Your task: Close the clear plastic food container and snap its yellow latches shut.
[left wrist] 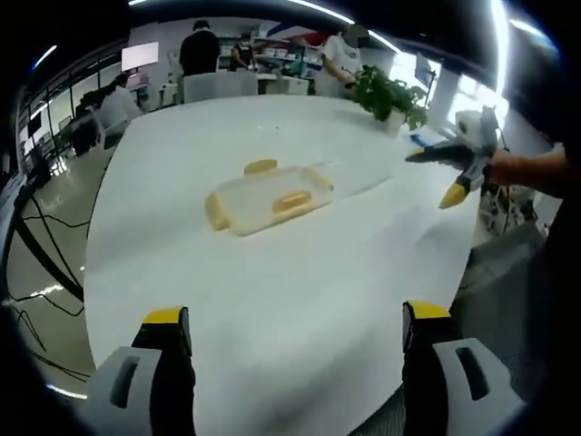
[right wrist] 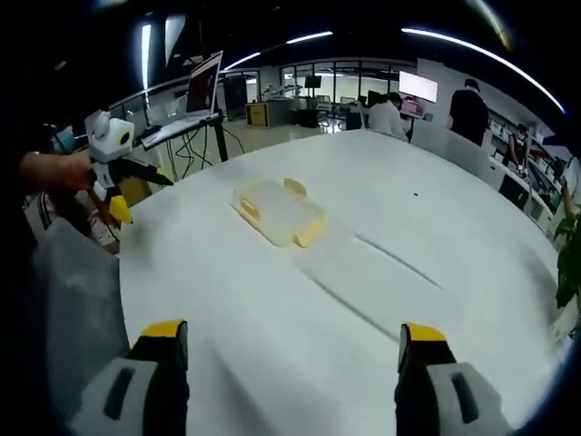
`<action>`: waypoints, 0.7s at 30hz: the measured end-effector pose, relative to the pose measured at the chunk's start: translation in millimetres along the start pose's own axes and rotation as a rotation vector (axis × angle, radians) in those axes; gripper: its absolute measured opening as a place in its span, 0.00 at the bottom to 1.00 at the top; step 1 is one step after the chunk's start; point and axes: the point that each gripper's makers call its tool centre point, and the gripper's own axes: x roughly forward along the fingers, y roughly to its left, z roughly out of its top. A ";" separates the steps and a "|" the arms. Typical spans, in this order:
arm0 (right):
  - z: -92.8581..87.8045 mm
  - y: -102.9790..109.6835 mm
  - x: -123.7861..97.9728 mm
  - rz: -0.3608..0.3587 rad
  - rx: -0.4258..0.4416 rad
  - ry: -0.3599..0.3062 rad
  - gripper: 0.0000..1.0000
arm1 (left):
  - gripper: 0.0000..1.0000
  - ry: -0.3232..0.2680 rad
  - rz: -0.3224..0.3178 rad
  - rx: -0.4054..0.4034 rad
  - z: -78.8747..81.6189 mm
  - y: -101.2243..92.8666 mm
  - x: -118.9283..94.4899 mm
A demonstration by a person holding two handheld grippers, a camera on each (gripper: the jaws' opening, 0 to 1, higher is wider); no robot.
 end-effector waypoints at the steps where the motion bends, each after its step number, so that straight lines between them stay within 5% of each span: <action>1: -0.1 0.4 2.1 0.003 -0.003 0.003 0.97 | 0.95 0.002 0.001 0.001 -0.6 0.8 0.7; 9: 9.0 -0.6 11.0 0.024 0.001 -0.004 0.98 | 0.98 0.041 0.005 0.007 -3.2 9.8 10.4; 21: 11.9 -6.0 14.7 0.026 -0.018 0.001 0.98 | 0.99 0.061 -0.018 0.153 6.5 13.8 19.5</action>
